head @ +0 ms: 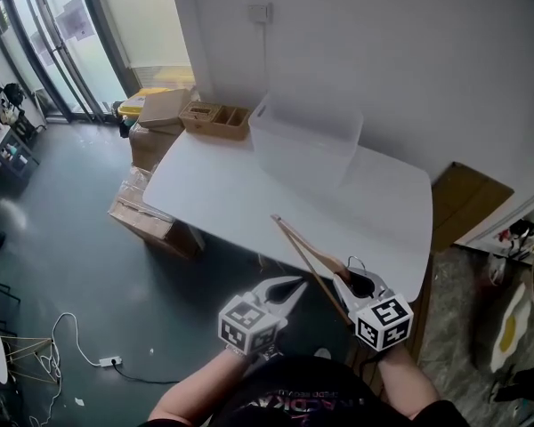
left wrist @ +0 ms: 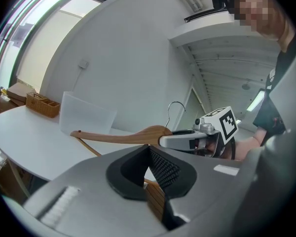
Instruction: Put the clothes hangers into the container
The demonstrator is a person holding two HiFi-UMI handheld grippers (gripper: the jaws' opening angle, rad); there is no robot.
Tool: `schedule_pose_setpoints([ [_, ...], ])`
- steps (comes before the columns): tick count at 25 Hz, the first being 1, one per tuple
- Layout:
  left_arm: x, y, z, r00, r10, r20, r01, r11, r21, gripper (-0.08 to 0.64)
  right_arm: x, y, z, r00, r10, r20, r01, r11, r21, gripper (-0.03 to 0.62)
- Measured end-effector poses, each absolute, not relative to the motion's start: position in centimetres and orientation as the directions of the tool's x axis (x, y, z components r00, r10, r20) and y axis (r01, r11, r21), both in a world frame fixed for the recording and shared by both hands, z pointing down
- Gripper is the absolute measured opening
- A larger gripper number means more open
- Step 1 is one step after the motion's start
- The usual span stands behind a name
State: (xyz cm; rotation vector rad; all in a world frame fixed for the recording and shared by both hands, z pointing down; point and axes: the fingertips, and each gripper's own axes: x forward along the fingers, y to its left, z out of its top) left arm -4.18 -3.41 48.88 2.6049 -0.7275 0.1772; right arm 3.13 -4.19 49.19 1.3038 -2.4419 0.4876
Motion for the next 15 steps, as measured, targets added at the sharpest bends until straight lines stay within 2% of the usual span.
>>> schedule_pose_setpoints([
  [15, -7.8, -6.8, 45.9, 0.869, -0.453, 0.199, -0.494, -0.815, 0.304, 0.006, -0.2, -7.2, 46.2, -0.512, -0.761, 0.399, -0.836, 0.547, -0.031, 0.058],
])
